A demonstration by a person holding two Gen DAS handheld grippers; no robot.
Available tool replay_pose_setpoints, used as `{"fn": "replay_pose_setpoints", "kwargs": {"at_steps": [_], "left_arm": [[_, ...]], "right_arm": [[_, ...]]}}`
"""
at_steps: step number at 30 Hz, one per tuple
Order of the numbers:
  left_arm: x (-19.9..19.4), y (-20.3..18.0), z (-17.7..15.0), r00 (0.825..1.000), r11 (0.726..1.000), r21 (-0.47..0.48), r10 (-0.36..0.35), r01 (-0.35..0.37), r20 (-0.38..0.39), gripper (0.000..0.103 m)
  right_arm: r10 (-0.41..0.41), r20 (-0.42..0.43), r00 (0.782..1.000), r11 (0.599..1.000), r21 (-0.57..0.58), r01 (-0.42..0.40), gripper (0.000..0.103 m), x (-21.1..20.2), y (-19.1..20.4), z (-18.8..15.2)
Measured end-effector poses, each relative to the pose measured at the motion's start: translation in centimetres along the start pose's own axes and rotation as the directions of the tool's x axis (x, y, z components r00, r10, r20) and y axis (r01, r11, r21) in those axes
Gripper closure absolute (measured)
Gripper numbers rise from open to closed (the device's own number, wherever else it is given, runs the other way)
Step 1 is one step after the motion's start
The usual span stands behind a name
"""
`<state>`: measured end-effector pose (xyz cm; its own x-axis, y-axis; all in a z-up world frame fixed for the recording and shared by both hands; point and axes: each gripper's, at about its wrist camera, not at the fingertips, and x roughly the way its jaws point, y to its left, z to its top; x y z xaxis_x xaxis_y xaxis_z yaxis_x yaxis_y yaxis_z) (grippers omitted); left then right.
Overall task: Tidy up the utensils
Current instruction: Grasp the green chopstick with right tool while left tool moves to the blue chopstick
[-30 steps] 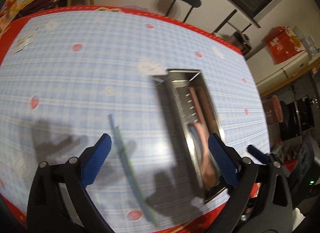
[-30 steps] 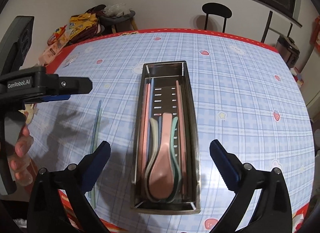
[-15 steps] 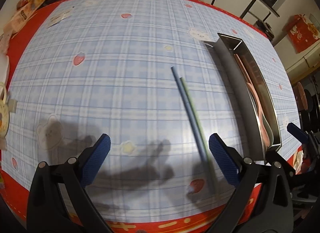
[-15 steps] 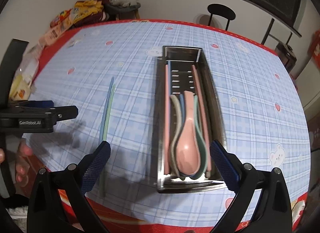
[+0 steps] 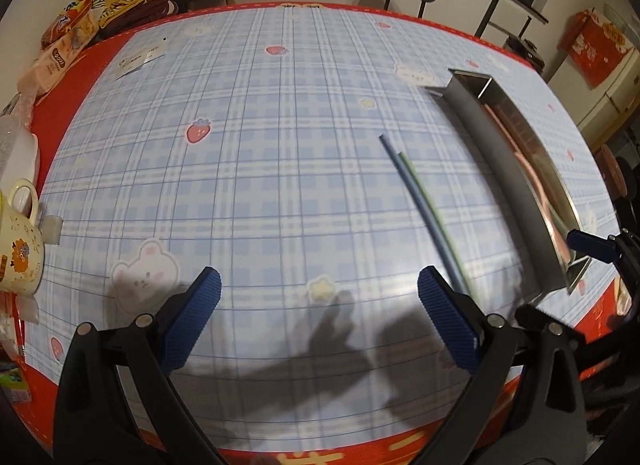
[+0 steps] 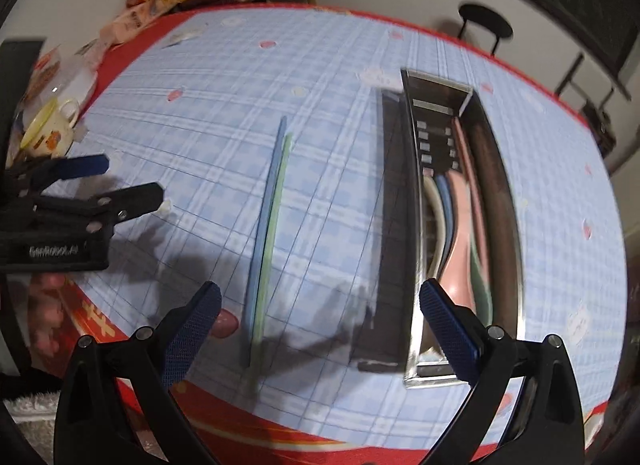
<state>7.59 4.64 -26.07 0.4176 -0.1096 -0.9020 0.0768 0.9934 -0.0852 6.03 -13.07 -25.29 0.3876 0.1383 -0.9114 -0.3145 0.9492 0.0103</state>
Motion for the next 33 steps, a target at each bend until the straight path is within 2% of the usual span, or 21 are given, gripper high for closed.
{"fn": "replay_pose_setpoints", "kwargs": {"at_steps": [5,7,9,15,17,22,29,33], "left_arm": [[0.6,0.6,0.2,0.999,0.999,0.003,-0.032,0.032,-0.022,0.006],[0.8,0.7,0.4,0.999,0.999,0.000,-0.035,0.035,-0.039,0.006],[1.2,1.0,0.7,0.997,0.999,-0.018,-0.050,0.049,-0.062,0.006],[2.2,1.6,1.0,0.989,0.995,-0.061,-0.086,0.079,-0.123,0.006],[2.4,1.8,1.1,0.988,0.994,-0.072,-0.087,0.079,-0.126,0.006],[2.9,2.1,0.9,0.987,0.995,-0.084,-0.060,0.048,-0.147,0.006],[2.7,2.3,0.7,0.987,0.994,-0.083,-0.078,0.067,-0.140,0.007],[2.5,2.0,0.7,0.987,0.995,-0.077,-0.080,0.070,-0.140,0.012]], "right_arm": [[0.036,-0.025,0.999,0.997,0.072,-0.035,0.007,0.7,-0.8,-0.1],[0.053,-0.031,0.998,0.995,0.085,-0.050,0.014,0.9,-1.0,-0.1],[0.066,-0.045,0.997,0.994,0.087,-0.062,0.032,1.3,-1.0,0.0],[0.092,-0.074,0.993,0.993,0.075,-0.086,0.073,2.3,-0.7,0.4],[0.100,-0.080,0.992,0.994,0.060,-0.095,0.076,2.6,-0.4,0.7],[0.131,-0.104,0.986,0.991,0.020,-0.129,0.076,4.0,0.5,1.5],[0.138,-0.122,0.983,0.990,0.011,-0.138,0.076,5.0,0.9,1.8],[0.132,-0.129,0.983,0.991,-0.009,-0.135,0.076,5.1,1.3,1.8]]}}
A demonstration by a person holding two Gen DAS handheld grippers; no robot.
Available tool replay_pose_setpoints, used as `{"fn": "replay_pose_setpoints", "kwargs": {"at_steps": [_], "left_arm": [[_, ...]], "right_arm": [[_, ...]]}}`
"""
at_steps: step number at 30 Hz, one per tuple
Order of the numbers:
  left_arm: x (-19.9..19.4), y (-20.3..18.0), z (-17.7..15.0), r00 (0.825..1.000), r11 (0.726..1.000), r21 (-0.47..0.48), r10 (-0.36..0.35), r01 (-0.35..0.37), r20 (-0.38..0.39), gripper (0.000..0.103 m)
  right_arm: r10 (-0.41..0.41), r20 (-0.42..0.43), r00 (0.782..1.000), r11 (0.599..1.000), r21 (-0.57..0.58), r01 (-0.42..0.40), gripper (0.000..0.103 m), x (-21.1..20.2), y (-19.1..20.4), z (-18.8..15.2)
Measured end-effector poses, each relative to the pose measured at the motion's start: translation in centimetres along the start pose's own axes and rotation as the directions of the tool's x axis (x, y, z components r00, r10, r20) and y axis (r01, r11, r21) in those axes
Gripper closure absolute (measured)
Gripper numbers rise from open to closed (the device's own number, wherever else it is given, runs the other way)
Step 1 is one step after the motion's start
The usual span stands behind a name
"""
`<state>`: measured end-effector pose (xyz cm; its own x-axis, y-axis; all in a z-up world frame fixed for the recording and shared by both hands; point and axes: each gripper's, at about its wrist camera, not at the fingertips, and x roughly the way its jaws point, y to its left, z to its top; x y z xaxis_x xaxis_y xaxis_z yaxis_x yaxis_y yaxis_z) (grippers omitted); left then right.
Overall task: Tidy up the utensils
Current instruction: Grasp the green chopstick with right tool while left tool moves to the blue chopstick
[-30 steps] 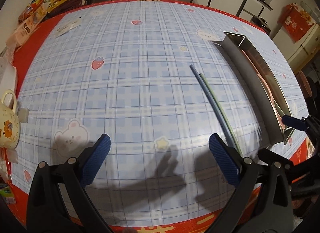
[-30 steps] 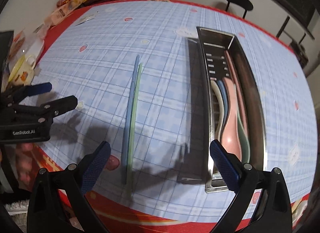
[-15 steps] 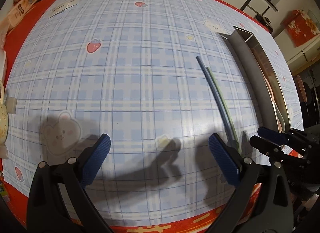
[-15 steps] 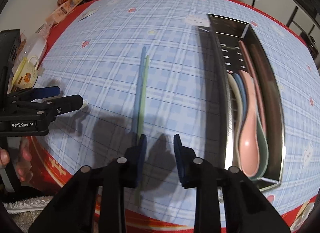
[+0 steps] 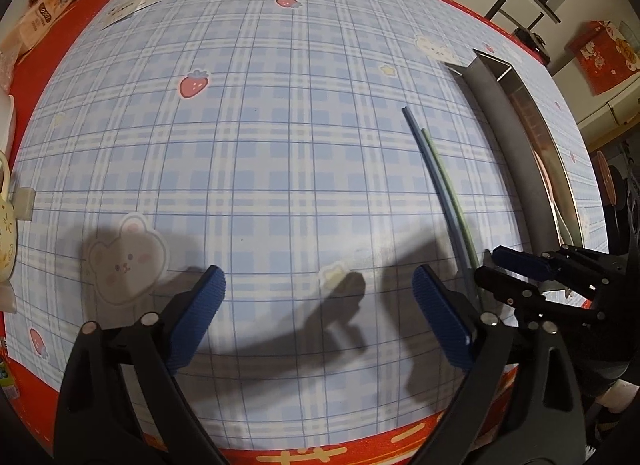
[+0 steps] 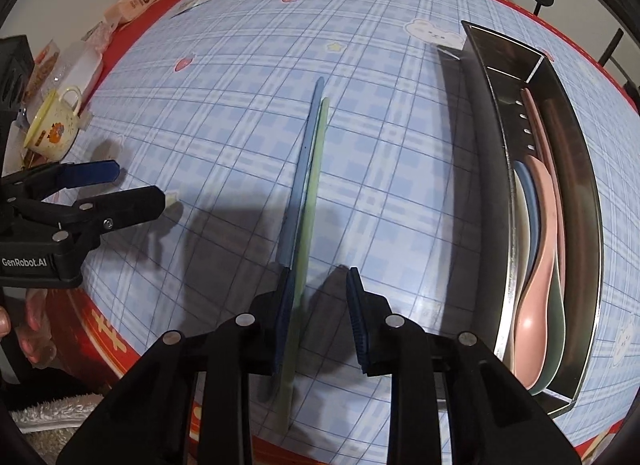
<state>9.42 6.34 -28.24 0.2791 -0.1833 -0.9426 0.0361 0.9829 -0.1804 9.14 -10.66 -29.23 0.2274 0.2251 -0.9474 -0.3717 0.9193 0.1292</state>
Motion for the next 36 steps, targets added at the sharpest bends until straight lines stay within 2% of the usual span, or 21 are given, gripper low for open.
{"fn": "replay_pose_setpoints", "kwargs": {"at_steps": [7,15,18,20,24,28,33,36], "left_arm": [[0.4,-0.9,0.3,1.000,1.000,0.017,0.003,-0.003,-0.011,0.022],[1.0,-2.1,0.3,1.000,0.999,0.041,0.000,0.001,-0.031,0.032],[1.1,-2.8,0.2,0.999,0.998,0.054,-0.021,0.023,-0.041,0.040],[1.2,-3.2,0.0,0.998,0.997,0.059,-0.037,0.040,-0.050,0.051],[1.5,-4.1,0.0,0.995,0.995,0.060,-0.079,0.083,-0.060,0.053],[1.9,-6.0,0.7,0.994,0.990,0.101,-0.094,0.099,-0.055,0.053],[2.8,-8.0,1.9,0.995,0.985,0.145,-0.087,0.094,-0.055,0.054],[3.5,-9.0,2.4,0.998,0.984,0.167,-0.055,0.062,-0.044,0.054]], "right_arm": [[-0.018,0.000,1.000,1.000,0.019,0.018,0.076,-0.2,-0.3,-0.6],[0.007,-0.007,1.000,1.000,0.021,-0.007,0.084,-0.8,-0.5,-2.5],[0.001,-0.005,1.000,1.000,0.024,-0.001,0.095,-0.9,-0.6,-3.1],[0.003,-0.006,1.000,0.999,0.038,-0.003,0.096,-1.0,-0.8,-3.5],[0.016,-0.003,1.000,0.997,0.081,-0.016,0.096,-1.2,-1.3,-4.3],[0.017,0.002,1.000,0.995,0.102,-0.017,0.096,-1.7,-1.9,-5.4],[0.019,0.012,1.000,0.992,0.121,-0.020,0.096,-2.1,-2.3,-6.4],[0.020,0.018,1.000,0.992,0.123,-0.022,0.096,-2.2,-2.4,-6.8]]}}
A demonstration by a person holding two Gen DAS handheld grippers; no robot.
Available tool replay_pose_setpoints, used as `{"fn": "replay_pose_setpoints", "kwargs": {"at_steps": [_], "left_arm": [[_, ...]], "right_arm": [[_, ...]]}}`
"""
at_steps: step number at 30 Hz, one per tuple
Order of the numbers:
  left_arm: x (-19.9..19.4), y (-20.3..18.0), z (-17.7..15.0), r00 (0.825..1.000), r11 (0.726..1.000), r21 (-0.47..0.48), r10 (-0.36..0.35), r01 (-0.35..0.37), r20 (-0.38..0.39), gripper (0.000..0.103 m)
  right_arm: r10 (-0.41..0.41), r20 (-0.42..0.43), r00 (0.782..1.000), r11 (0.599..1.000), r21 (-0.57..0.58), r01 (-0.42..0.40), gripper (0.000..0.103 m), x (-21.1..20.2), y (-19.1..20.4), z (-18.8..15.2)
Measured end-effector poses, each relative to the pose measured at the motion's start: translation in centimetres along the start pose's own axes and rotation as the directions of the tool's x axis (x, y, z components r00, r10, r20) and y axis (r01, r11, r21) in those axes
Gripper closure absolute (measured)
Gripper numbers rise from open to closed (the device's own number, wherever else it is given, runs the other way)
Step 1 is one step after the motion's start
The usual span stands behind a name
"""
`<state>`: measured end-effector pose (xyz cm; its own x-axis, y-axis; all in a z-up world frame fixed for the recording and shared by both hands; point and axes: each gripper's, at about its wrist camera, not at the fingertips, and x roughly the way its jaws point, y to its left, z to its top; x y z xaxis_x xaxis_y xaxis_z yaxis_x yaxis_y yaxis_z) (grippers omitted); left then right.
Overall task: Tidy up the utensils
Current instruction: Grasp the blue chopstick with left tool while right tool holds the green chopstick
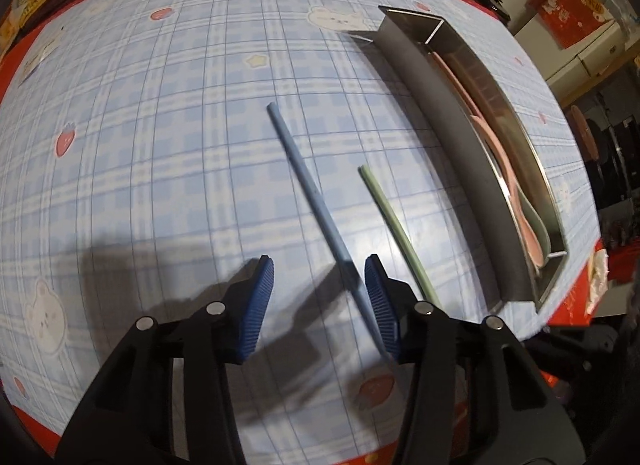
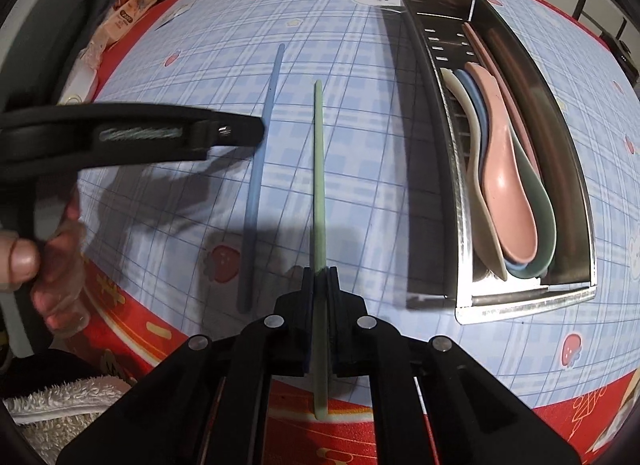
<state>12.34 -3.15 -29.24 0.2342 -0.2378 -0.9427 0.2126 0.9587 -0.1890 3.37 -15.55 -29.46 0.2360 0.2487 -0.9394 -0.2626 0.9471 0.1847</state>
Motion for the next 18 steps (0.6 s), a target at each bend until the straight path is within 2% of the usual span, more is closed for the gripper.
{"fn": "replay_pose_setpoints", "kwargs": {"at_steps": [5,12,15,17,18], "left_arm": [[0.7,-1.6,0.5,0.997,0.996,0.055,0.072,-0.072,0.014,0.054],[1.2,-2.8,0.1,0.987,0.972,0.169,0.158,-0.162,0.033,0.057],[1.1,-2.4,-0.2,0.986,0.970,0.178,0.161,-0.167,0.045,0.069],[0.9,-2.0,-0.5,0.987,0.971,0.175,0.156,-0.162,0.047,0.085],[0.8,-1.6,-0.6,0.988,0.973,0.171,0.148,-0.154,0.045,0.085]], "right_arm": [[0.000,0.004,1.000,1.000,-0.004,0.000,0.096,0.0,0.0,-0.2],[0.014,-0.006,1.000,1.000,0.004,-0.014,0.096,-0.1,-0.4,-0.1],[0.011,-0.011,1.000,1.000,0.000,-0.011,0.096,-0.1,-0.4,0.1],[0.016,-0.014,1.000,1.000,0.003,-0.015,0.096,-0.1,-0.5,0.2],[0.019,-0.016,1.000,1.000,0.007,-0.019,0.096,0.0,-0.6,0.4]]}}
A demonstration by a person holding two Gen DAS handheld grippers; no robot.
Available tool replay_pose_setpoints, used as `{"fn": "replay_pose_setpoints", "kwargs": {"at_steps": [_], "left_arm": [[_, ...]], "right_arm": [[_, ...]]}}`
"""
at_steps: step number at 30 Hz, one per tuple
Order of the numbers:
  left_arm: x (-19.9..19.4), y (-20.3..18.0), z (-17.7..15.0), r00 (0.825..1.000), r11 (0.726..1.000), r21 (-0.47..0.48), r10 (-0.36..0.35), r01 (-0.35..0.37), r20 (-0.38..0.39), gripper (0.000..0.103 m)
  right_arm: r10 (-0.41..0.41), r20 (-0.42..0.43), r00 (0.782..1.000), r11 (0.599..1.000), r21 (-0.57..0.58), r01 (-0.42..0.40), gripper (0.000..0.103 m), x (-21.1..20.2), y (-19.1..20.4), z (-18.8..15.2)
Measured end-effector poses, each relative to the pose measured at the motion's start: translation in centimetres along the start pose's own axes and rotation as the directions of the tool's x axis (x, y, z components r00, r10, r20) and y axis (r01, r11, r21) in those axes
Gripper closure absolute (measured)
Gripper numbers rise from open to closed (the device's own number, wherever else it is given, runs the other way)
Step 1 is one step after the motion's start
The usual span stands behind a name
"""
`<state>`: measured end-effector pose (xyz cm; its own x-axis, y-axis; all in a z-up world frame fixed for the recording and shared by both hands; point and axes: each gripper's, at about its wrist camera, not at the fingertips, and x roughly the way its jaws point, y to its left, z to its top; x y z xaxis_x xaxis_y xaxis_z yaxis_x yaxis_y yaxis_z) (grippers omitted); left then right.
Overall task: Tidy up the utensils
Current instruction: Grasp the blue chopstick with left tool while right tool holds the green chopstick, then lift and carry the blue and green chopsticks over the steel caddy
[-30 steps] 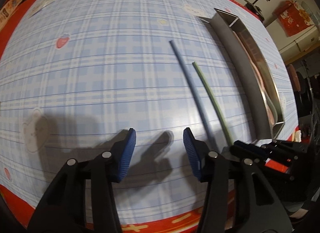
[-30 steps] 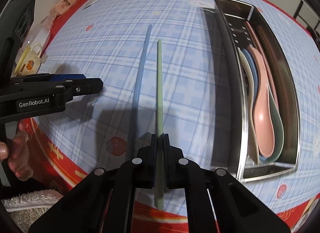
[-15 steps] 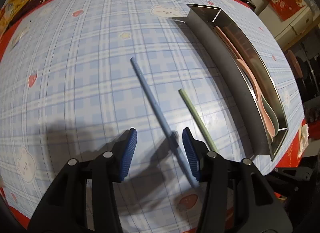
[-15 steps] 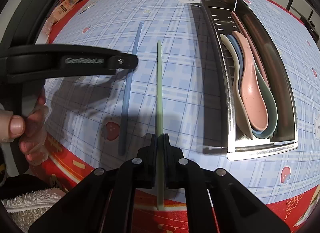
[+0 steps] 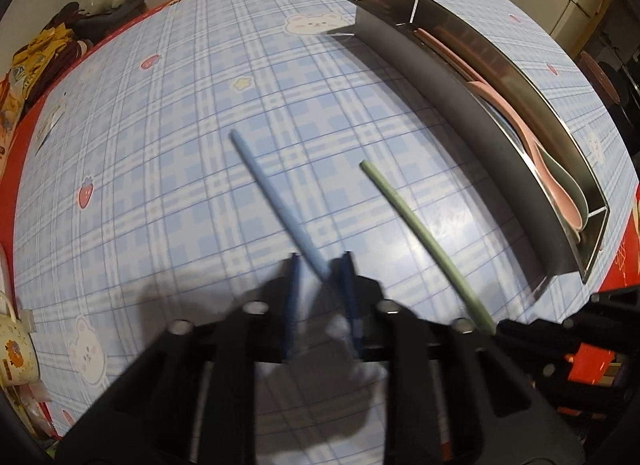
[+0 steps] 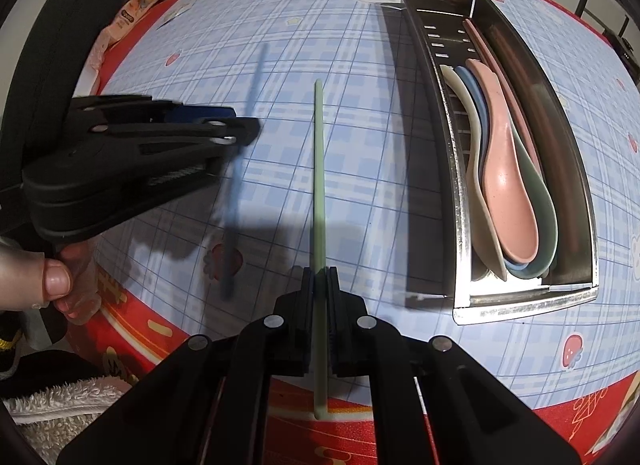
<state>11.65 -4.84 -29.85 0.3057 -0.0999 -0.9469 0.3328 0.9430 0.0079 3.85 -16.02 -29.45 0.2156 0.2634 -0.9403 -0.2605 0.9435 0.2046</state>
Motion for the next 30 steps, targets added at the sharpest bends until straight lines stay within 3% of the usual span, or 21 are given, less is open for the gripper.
{"fn": "replay_pose_setpoints", "kwargs": {"at_steps": [3,10,19,30], "left_arm": [[-0.3,1.5,-0.8,0.999,0.998,-0.039,-0.051,0.051,-0.004,0.093],[-1.0,3.6,-3.6,0.993,0.987,-0.110,-0.121,0.121,0.006,0.092],[-1.1,3.3,-4.3,0.993,0.987,-0.107,-0.116,0.118,0.026,0.092],[-1.3,4.5,-4.9,0.982,0.965,-0.177,-0.188,0.191,0.033,0.093]], "right_arm": [[0.008,-0.007,1.000,1.000,0.007,-0.008,0.096,0.1,-0.2,0.2],[0.012,-0.018,1.000,1.000,0.004,-0.012,0.096,0.2,-0.3,0.7],[-0.008,-0.016,1.000,1.000,-0.025,0.007,0.096,0.3,0.4,0.7],[-0.030,-0.018,0.999,0.997,-0.067,0.029,0.096,0.7,1.3,0.8]]}}
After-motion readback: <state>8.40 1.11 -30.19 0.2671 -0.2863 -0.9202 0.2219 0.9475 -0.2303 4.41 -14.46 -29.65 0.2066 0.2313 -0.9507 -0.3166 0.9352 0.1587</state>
